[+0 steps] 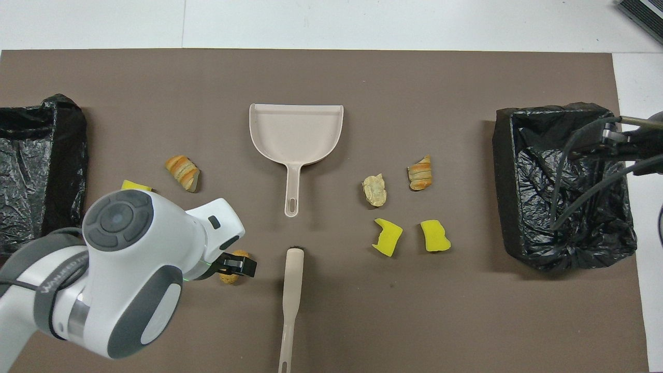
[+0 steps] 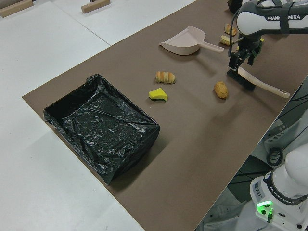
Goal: Sweep and dump trash in bin
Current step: 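Grasp the brush with the left gripper while the right gripper reaches the dustpan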
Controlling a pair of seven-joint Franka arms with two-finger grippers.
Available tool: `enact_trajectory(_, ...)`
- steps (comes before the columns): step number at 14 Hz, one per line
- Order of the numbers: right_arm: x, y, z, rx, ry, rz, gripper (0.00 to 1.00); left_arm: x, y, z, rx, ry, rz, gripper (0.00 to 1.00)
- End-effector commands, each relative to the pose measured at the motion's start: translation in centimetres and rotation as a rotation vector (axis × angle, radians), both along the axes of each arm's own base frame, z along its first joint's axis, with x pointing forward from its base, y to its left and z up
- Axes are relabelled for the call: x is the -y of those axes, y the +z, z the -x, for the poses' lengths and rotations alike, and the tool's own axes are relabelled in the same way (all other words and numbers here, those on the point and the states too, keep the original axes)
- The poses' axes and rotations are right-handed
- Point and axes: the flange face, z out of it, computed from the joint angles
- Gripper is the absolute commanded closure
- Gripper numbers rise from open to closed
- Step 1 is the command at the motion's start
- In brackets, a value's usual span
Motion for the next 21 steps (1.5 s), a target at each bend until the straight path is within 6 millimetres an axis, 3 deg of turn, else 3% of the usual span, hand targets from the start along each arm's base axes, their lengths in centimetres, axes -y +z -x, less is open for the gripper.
enact_trajectory(1, 0.2, 0.0, 0.0, -0.006, 0.021, -0.016, 0.00, 2.7, -1.8, 4.9, 0.015, 0.012, -0.001, 0.00)
enact_trajectory(5, 0.2, 0.0, 0.0, -0.006, 0.021, -0.016, 0.00, 5.5, -4.7, 9.3, 0.031, 0.001, -0.021, 0.00)
enact_trajectory(8, 0.6, -0.1, 0.2, -0.024, 0.013, -0.015, 0.00, 5.9, -4.7, 10.3, 0.027, 0.027, -0.034, 0.03)
enact_trajectory(10, -0.2, -0.1, 1.0, -0.065, 0.015, -0.012, 0.00, 5.9, -4.8, 10.3, 0.027, 0.028, -0.032, 0.35)
enact_trajectory(12, -1.5, -0.2, 1.1, -0.058, 0.027, -0.041, 0.00, 5.7, -4.8, 10.3, 0.020, 0.026, -0.039, 0.92)
enact_trajectory(13, -2.0, -0.1, 1.1, -0.055, 0.025, -0.068, 0.00, 5.3, -5.1, 10.4, 0.016, 0.021, -0.043, 1.00)
enact_trajectory(15, -3.0, -0.4, 0.5, -0.037, 0.044, -0.067, 0.00, 5.2, -5.1, 9.6, 0.018, 0.031, -0.040, 1.00)
enact_trajectory(17, -6.8, -2.1, -0.8, -0.027, 0.090, -0.063, 0.00, 4.8, -4.7, 8.8, 0.016, 0.038, -0.036, 1.00)
enact_trajectory(19, -9.5, -3.3, -2.5, 0.005, 0.100, -0.076, 0.00, 3.7, -2.0, 8.6, -0.058, 0.041, -0.082, 1.00)
enact_trajectory(20, -12.0, -3.9, -3.4, 0.014, 0.106, -0.071, 0.00, 3.3, -0.3, 8.5, -0.077, 0.037, -0.088, 1.00)
enact_trajectory(21, -14.7, -4.8, -4.4, 0.021, 0.099, -0.051, 0.00, 2.2, 1.4, 7.2, -0.074, 0.071, -0.080, 1.00)
